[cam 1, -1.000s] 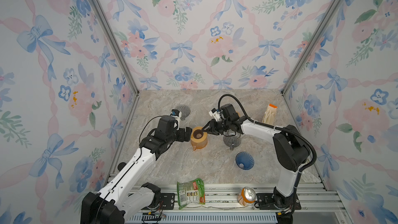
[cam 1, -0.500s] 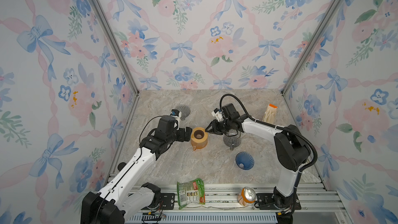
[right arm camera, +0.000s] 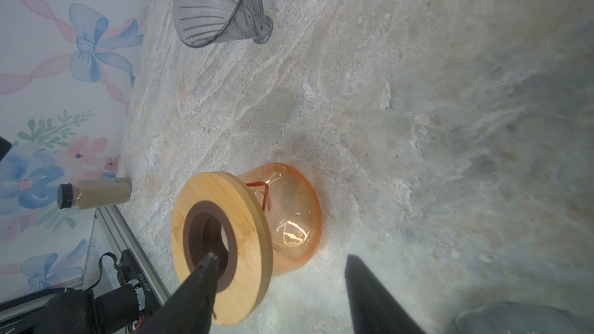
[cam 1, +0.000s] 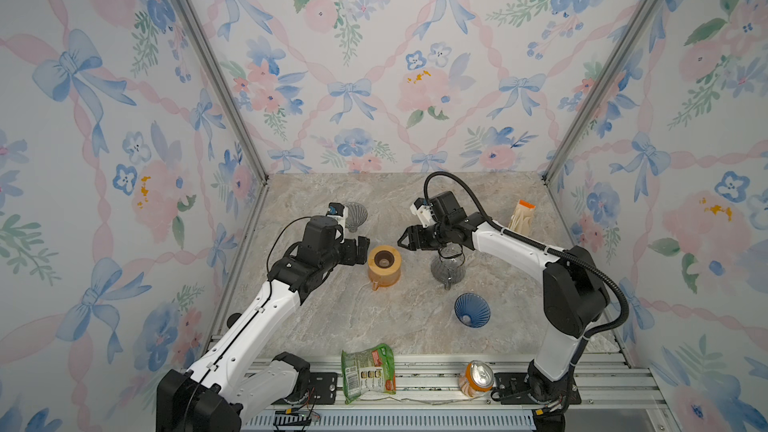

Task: Place the coffee filter in the dripper
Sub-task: 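Withdraw the right gripper upward while the left gripper moves toward the gray dripper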

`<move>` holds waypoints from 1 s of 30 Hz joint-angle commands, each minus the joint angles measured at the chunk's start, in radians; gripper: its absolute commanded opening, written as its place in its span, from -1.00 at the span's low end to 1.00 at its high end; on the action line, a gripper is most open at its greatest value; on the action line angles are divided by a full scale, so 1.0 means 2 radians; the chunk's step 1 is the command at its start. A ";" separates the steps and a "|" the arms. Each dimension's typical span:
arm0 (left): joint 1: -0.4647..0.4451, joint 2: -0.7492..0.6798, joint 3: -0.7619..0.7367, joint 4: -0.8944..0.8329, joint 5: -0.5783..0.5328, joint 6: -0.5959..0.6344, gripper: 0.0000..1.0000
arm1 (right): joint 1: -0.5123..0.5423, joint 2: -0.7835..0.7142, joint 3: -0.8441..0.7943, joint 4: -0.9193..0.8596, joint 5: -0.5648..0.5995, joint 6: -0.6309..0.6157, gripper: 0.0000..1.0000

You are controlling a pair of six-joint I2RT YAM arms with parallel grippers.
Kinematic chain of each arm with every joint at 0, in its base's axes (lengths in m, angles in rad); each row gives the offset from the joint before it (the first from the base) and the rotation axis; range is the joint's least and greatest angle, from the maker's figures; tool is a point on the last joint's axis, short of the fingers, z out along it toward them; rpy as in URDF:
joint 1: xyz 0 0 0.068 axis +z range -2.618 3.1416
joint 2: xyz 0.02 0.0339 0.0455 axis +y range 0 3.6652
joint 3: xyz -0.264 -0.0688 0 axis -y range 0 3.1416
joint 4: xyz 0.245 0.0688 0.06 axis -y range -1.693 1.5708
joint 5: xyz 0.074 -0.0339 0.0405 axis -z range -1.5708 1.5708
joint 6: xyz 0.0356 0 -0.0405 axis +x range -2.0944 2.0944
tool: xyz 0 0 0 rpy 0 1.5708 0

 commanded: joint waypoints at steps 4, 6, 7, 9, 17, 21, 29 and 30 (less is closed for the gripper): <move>0.007 0.013 0.042 -0.003 -0.024 -0.003 0.95 | 0.019 -0.054 0.008 0.000 0.050 -0.064 0.55; 0.009 0.020 0.056 -0.003 -0.024 0.001 0.95 | 0.020 -0.068 0.006 0.009 0.060 -0.071 0.62; 0.009 0.023 0.065 -0.003 -0.024 0.004 0.95 | 0.021 -0.074 0.005 0.015 0.065 -0.075 0.68; 0.011 0.030 0.079 -0.003 -0.028 0.007 0.95 | 0.022 -0.091 0.000 0.024 0.076 -0.082 0.91; 0.037 0.061 0.120 -0.003 -0.036 0.012 0.95 | 0.032 -0.139 -0.030 0.061 0.110 -0.124 0.93; 0.056 0.087 0.138 -0.003 -0.031 0.017 0.96 | 0.047 -0.161 -0.046 0.077 0.131 -0.152 0.93; 0.089 0.154 0.165 -0.003 0.016 0.004 0.95 | 0.083 -0.199 -0.087 0.115 0.163 -0.182 0.93; 0.093 0.161 0.167 -0.003 0.023 -0.001 0.95 | 0.085 -0.203 -0.094 0.119 0.163 -0.182 0.93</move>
